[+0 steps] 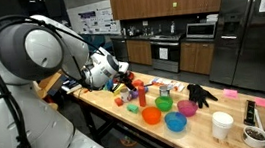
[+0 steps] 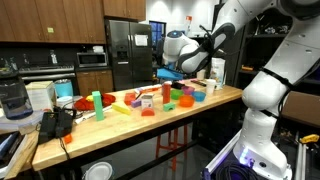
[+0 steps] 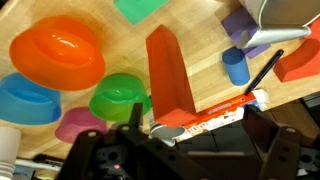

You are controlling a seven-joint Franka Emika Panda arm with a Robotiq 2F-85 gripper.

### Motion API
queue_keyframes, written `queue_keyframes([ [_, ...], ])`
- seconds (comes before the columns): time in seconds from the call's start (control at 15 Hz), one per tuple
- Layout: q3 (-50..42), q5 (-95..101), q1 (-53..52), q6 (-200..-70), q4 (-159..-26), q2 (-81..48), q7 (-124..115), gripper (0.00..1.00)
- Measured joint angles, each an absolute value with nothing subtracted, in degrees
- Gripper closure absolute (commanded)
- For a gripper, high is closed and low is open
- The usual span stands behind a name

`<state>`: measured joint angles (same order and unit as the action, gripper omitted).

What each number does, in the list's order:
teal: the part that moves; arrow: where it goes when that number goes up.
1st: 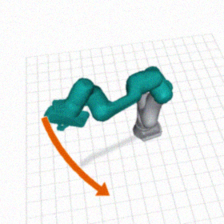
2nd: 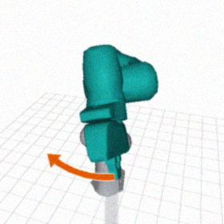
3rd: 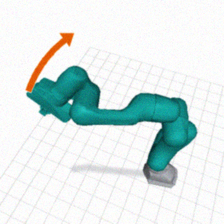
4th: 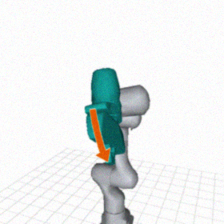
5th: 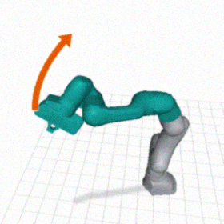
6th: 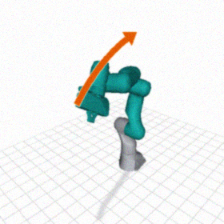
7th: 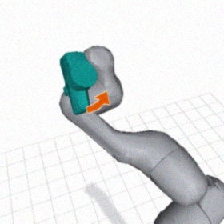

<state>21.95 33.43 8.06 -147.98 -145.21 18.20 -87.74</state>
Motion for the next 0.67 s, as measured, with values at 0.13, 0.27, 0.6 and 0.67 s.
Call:
queue_keyframes([
  [0.13,21.9,33.4,8.1,-148.0,-145.2,18.2,-87.7,0.0],
  [0.27,21.8,33.4,7.9,-148.0,-145.2,18.2,-87.7,0.0],
  [0.6,21.5,33.6,7.1,-148.1,-145.2,18.2,-94.3,0.0],
  [0.67,21.6,34.1,7.1,-148.1,-145.2,18.2,-97.4,0.0],
])
